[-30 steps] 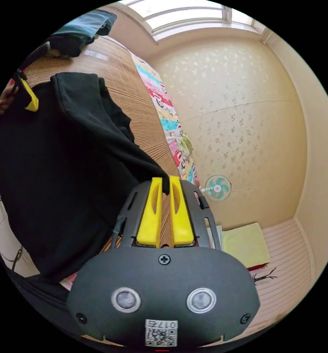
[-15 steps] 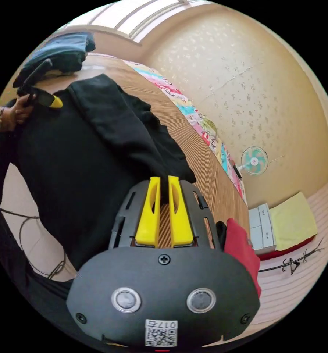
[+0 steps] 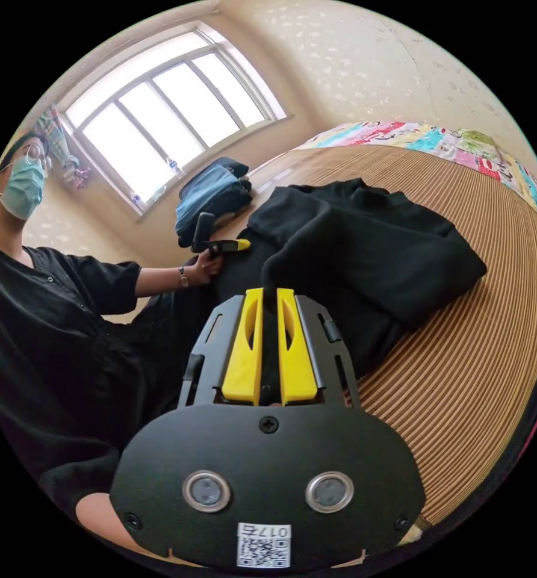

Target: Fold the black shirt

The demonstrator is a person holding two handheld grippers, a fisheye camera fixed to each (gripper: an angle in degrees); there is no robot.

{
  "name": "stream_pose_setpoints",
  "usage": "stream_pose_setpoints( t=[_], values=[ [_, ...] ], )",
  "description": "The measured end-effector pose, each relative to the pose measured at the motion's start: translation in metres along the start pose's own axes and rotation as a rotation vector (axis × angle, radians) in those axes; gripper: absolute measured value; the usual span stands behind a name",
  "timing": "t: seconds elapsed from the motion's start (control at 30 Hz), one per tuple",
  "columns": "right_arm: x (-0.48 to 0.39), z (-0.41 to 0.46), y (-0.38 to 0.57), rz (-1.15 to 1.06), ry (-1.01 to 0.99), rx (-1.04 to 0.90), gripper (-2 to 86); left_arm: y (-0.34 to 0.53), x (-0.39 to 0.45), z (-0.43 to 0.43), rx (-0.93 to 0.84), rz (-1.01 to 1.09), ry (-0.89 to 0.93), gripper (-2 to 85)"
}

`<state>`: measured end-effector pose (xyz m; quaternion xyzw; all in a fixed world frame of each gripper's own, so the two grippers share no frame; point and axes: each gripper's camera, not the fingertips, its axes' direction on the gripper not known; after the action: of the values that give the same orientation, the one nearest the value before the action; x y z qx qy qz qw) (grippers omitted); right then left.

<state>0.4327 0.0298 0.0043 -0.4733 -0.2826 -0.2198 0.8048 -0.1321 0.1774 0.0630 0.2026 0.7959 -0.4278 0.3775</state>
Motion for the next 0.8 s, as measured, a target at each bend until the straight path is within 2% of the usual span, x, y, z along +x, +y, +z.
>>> stream_pose_setpoints(
  t=[0.1,0.17,0.3,0.37,0.47,0.63,0.8],
  values=[
    [-0.034,0.015,0.003,-0.021,-0.002,-0.128,4.7,0.0,-0.001,-0.005,-0.001,0.0,0.0,-1.0],
    [-0.047,0.008,0.001,-0.009,-0.073,-0.092,3.9,0.0,-0.001,-0.009,-0.001,0.0,-0.001,-1.0],
    [-0.042,-0.037,-0.005,0.096,-0.212,0.217,5.7,0.0,-0.003,-0.016,-0.002,-0.001,-0.002,-1.0],
    [-0.032,-0.043,-0.01,0.189,-0.151,0.293,7.9,0.0,-0.003,-0.02,-0.002,-0.001,-0.002,-1.0],
    [-0.024,-0.017,-0.035,0.348,0.048,0.217,11.2,0.001,-0.005,-0.026,-0.003,-0.003,-0.003,-1.0],
    [-0.059,0.057,-0.088,0.382,0.311,0.121,8.7,0.003,-0.008,-0.036,-0.005,-0.005,-0.005,-1.0],
    [-0.111,0.063,-0.133,0.317,0.552,0.076,4.7,0.005,-0.012,-0.045,-0.006,-0.005,-0.006,-1.0]
  ],
)
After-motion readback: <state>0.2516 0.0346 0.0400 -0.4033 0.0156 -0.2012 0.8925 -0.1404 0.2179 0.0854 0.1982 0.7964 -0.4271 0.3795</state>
